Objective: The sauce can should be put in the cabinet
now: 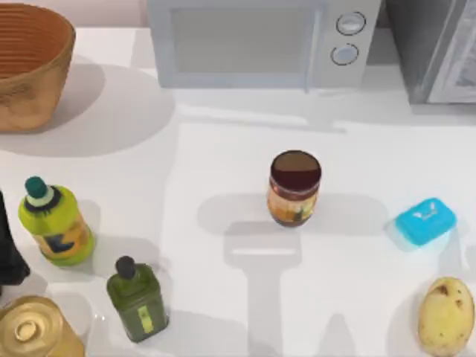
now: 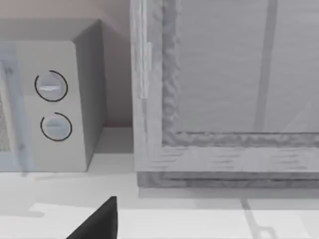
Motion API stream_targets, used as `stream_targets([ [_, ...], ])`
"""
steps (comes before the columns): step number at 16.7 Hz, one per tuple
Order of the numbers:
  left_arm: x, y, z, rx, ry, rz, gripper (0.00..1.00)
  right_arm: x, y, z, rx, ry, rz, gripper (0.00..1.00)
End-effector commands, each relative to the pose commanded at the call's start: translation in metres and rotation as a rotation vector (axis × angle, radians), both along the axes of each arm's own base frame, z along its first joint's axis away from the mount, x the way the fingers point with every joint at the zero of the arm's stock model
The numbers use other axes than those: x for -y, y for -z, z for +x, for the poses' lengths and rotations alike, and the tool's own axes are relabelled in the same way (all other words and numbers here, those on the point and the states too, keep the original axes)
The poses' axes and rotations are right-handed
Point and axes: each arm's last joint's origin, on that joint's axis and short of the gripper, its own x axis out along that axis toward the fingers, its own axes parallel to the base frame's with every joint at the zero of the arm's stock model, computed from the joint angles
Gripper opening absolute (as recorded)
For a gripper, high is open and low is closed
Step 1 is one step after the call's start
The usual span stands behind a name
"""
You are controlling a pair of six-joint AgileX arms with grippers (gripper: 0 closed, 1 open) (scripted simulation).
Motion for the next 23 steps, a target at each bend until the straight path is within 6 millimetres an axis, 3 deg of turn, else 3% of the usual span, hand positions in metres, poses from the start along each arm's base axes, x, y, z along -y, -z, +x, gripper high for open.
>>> stream_targets([
  [5, 0.000, 0.000, 0.000, 0.000, 0.000, 0.000, 1.00, -0.002, -0.005, 0.001, -0.032, -0.031, -0.001, 1.00],
  [12, 0.000, 0.000, 0.000, 0.000, 0.000, 0.000, 1.00, -0.016, -0.041, 0.026, -0.272, -0.265, -0.192, 1.00],
  [18, 0.000, 0.000, 0.000, 0.000, 0.000, 0.000, 1.00, -0.046, -0.065, 0.092, -0.488, -0.674, -0.422, 1.00],
  [23, 0.000, 0.000, 0.000, 0.000, 0.000, 0.000, 1.00, -0.081, -0.052, 0.167, -0.566, -1.048, -0.531, 1.00],
])
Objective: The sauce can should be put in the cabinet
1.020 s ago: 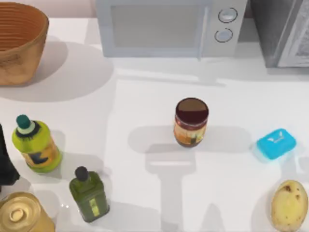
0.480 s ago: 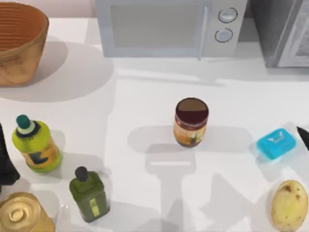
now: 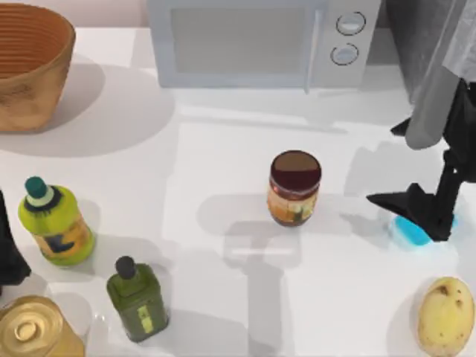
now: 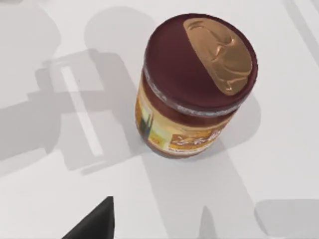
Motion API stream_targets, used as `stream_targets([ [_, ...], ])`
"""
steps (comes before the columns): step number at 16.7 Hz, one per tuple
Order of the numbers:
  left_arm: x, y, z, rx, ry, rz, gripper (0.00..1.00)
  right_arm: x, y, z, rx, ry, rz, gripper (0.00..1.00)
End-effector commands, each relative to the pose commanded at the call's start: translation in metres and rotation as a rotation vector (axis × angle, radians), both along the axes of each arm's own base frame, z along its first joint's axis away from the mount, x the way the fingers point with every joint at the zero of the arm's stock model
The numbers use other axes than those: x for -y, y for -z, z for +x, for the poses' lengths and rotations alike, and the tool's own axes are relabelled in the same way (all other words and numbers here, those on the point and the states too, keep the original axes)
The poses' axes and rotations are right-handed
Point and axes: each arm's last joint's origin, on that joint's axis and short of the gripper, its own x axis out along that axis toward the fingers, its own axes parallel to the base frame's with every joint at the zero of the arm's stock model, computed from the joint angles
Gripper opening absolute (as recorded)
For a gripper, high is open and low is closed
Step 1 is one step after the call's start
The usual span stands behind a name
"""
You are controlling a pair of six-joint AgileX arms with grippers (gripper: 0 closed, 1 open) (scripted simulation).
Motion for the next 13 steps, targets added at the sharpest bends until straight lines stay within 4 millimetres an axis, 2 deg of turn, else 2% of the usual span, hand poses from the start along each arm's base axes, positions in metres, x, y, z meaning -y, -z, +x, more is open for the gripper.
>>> stream_targets([
  [4, 0.000, 0.000, 0.000, 0.000, 0.000, 0.000, 1.00, -0.025, 0.035, 0.053, -0.075, -0.223, 0.013, 1.00],
  [7, 0.000, 0.000, 0.000, 0.000, 0.000, 0.000, 1.00, -0.038, 0.064, 0.080, -0.111, -0.334, 0.037, 1.00],
  [10, 0.000, 0.000, 0.000, 0.000, 0.000, 0.000, 1.00, -0.044, 0.085, 0.095, -0.126, -0.396, 0.053, 1.00],
  [13, 0.000, 0.000, 0.000, 0.000, 0.000, 0.000, 1.00, -0.046, 0.089, 0.098, -0.128, -0.410, 0.057, 1.00],
])
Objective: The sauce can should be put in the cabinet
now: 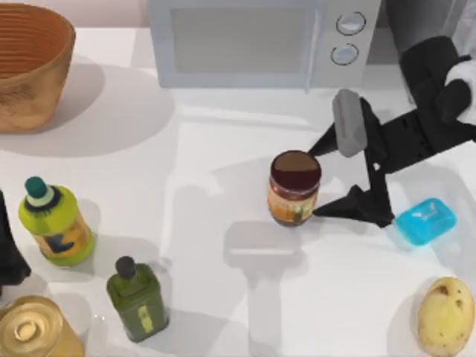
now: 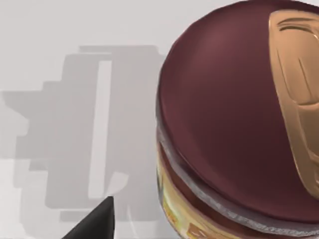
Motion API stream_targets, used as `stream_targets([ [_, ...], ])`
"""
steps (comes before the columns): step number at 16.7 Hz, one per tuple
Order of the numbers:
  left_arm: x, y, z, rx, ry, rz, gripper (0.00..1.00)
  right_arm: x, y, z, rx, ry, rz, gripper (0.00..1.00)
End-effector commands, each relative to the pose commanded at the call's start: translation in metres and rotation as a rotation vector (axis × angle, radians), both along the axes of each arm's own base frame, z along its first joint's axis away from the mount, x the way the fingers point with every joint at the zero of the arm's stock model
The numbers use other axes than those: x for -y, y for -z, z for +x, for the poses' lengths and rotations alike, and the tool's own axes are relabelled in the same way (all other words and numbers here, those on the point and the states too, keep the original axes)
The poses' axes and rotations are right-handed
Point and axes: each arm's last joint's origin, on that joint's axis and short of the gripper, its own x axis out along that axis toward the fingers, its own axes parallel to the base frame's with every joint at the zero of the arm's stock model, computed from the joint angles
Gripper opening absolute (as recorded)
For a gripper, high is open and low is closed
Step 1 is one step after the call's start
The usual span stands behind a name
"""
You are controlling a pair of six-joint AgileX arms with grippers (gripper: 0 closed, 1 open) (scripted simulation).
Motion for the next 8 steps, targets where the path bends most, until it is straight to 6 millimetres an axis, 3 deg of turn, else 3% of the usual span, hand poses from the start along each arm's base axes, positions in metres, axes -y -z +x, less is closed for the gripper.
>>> stream_targets([
  [4, 0.000, 0.000, 0.000, 0.000, 0.000, 0.000, 1.00, 0.001, 0.000, 0.000, 0.000, 0.006, -0.001, 1.00],
  [8, 0.000, 0.000, 0.000, 0.000, 0.000, 0.000, 1.00, -0.018, 0.016, 0.001, 0.000, 0.000, 0.000, 1.00],
])
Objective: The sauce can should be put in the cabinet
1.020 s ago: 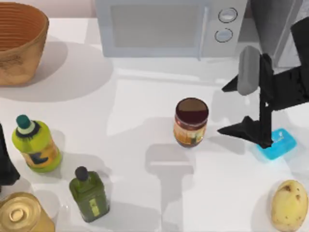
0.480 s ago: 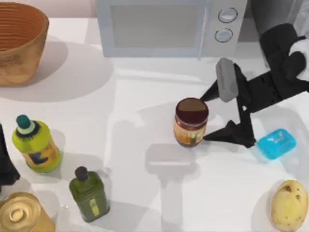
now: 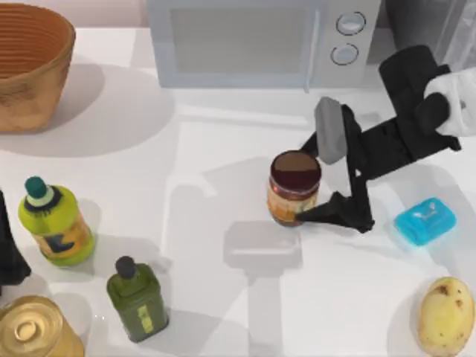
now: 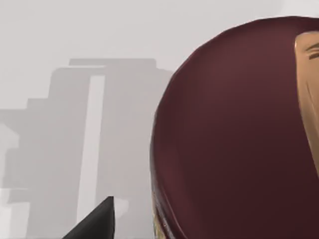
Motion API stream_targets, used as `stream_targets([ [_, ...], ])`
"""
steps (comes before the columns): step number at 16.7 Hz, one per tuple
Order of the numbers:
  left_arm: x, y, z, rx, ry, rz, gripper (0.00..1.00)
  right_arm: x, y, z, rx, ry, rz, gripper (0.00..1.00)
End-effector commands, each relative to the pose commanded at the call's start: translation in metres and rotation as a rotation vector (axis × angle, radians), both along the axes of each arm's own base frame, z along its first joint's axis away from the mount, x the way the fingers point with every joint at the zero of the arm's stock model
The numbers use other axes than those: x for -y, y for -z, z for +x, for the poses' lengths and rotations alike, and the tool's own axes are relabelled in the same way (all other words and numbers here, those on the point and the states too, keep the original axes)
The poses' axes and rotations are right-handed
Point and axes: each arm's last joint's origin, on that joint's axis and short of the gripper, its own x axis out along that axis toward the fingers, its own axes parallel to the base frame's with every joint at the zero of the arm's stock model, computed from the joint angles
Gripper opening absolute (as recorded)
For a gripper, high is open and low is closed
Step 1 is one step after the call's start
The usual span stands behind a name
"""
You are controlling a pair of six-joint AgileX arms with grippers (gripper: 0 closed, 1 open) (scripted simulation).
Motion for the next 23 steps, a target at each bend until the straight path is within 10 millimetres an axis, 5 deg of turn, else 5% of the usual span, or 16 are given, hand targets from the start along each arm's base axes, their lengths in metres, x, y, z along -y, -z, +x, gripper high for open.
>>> stream_targets([
  [5, 0.000, 0.000, 0.000, 0.000, 0.000, 0.000, 1.00, -0.026, 0.022, -0.001, 0.000, 0.000, 0.000, 1.00],
  [9, 0.000, 0.000, 0.000, 0.000, 0.000, 0.000, 1.00, -0.028, 0.023, -0.001, 0.000, 0.000, 0.000, 1.00],
  [22, 0.000, 0.000, 0.000, 0.000, 0.000, 0.000, 1.00, -0.028, 0.023, -0.001, 0.000, 0.000, 0.000, 0.02],
  [23, 0.000, 0.000, 0.000, 0.000, 0.000, 0.000, 1.00, -0.028, 0.023, -0.001, 0.000, 0.000, 0.000, 0.00],
])
